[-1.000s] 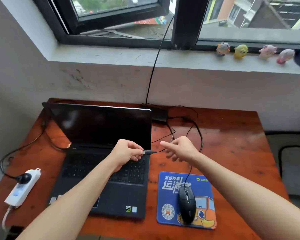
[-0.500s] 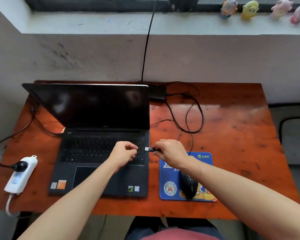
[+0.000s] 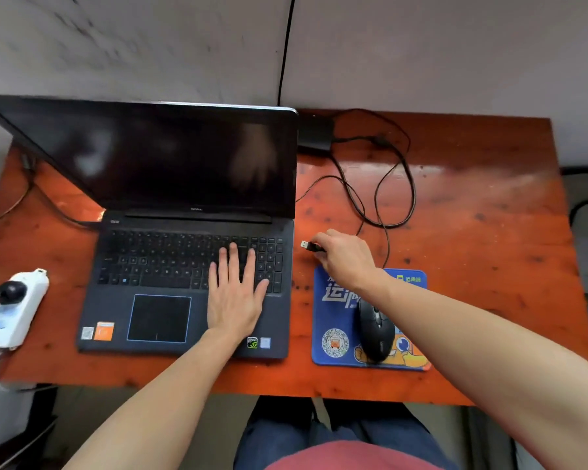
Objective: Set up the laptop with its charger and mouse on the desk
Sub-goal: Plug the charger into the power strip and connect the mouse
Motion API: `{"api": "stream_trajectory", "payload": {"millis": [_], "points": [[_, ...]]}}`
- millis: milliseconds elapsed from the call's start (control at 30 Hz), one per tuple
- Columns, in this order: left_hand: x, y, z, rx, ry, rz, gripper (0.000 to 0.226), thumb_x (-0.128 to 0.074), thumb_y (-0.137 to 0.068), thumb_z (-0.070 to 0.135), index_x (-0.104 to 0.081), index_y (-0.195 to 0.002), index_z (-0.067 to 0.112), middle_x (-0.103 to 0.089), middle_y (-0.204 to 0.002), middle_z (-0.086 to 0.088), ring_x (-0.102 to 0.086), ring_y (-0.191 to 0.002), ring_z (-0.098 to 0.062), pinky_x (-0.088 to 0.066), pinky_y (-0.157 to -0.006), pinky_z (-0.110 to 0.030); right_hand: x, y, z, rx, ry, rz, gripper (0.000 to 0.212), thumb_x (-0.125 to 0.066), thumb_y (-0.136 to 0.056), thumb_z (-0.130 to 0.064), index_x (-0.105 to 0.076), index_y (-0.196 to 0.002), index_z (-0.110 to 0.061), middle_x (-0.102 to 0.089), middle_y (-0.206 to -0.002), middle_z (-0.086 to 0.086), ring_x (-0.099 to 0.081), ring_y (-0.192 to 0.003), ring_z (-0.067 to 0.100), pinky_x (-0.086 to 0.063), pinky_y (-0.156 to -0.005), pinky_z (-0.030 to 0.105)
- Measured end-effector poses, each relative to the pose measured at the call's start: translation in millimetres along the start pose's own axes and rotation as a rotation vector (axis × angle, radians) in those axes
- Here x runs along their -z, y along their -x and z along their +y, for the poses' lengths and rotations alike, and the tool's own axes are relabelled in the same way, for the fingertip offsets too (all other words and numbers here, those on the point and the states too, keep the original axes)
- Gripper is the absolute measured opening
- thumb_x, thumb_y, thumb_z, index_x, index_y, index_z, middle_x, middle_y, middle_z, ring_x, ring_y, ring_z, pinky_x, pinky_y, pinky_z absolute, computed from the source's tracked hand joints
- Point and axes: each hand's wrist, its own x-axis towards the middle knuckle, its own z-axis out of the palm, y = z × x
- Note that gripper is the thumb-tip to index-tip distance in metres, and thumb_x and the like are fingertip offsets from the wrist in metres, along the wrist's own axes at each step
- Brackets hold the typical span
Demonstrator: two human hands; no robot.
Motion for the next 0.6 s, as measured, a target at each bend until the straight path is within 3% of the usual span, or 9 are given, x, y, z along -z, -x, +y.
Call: {"api": "stream_trajectory", "payload": {"millis": [167, 600], "points": [[-9, 1, -2, -0.012, 0.028, 0.042, 0.069, -0.023, -0.095, 0.054, -0.019, -0.152, 0.015, -0.015, -0.159, -0.018, -0.013, -0.147, -0.034, -0.013, -0.118, -0.05, -10, -7, -6, -0.002, 0.004, 0.007, 0.024, -0.056, -0.094, -0.031, -0.065, -0.115, -0.023, -0.056, -0.104, 0.005, -0.062, -0.088, 0.035, -0.048, -0.068, 0.041], [-10, 2, -3, -0.004, 0.037, 0.073, 0.069, -0.026, -0.094, 0.054, -0.021, -0.152, 0.016, -0.012, -0.159, -0.017, -0.01, -0.148, -0.033, -0.012, -0.118, -0.05, -17, -6, -12, -0.048, -0.074, 0.053, 0.025, -0.057, -0.092, -0.025, -0.067, -0.116, -0.027, -0.057, -0.1, 0.002, -0.058, -0.093, 0.027, -0.049, -0.067, 0.038]]}}
